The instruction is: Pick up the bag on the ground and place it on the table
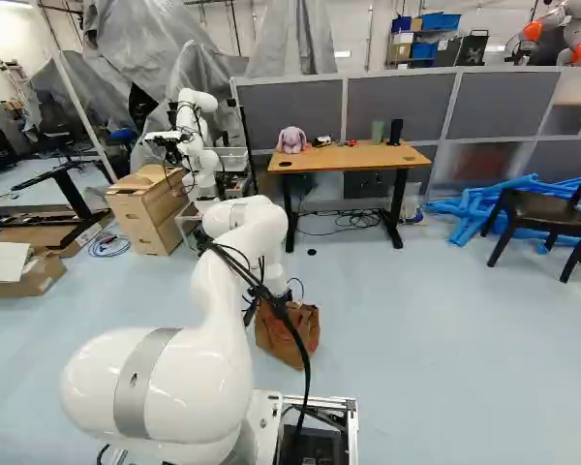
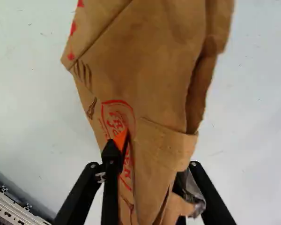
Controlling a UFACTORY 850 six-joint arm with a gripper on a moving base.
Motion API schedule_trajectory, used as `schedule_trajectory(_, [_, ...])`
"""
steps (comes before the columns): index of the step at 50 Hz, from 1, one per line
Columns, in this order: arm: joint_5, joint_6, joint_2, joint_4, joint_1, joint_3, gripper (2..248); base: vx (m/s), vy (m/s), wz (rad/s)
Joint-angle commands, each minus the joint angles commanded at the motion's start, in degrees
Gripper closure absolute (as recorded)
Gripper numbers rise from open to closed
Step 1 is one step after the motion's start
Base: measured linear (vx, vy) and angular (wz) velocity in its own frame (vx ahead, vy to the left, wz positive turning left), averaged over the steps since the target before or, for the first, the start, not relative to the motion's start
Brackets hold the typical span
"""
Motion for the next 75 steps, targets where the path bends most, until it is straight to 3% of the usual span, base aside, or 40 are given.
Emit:
schedule_trajectory(1, [0.0, 0.0, 0.0, 0.0, 0.0, 0.0, 156, 0.0, 0.0, 0.0])
schedule_trajectory(6, [0.0, 0.0, 0.0, 0.0, 0.0, 0.0, 156, 0.0, 0.0, 0.0])
schedule_trajectory(7, [0.0, 0.0, 0.0, 0.0, 0.0, 0.0, 194, 0.0, 0.0, 0.0])
schedule_trajectory(11, [0.0, 0.0, 0.0, 0.0, 0.0, 0.0, 194, 0.0, 0.0, 0.0])
schedule_trajectory(12, [0.0, 0.0, 0.0, 0.0, 0.0, 0.0, 228, 0.0, 0.0, 0.0])
schedule_trajectory(75, [0.0, 0.0, 12.6, 0.0, 0.0, 12.0, 229, 0.0, 0.0, 0.0])
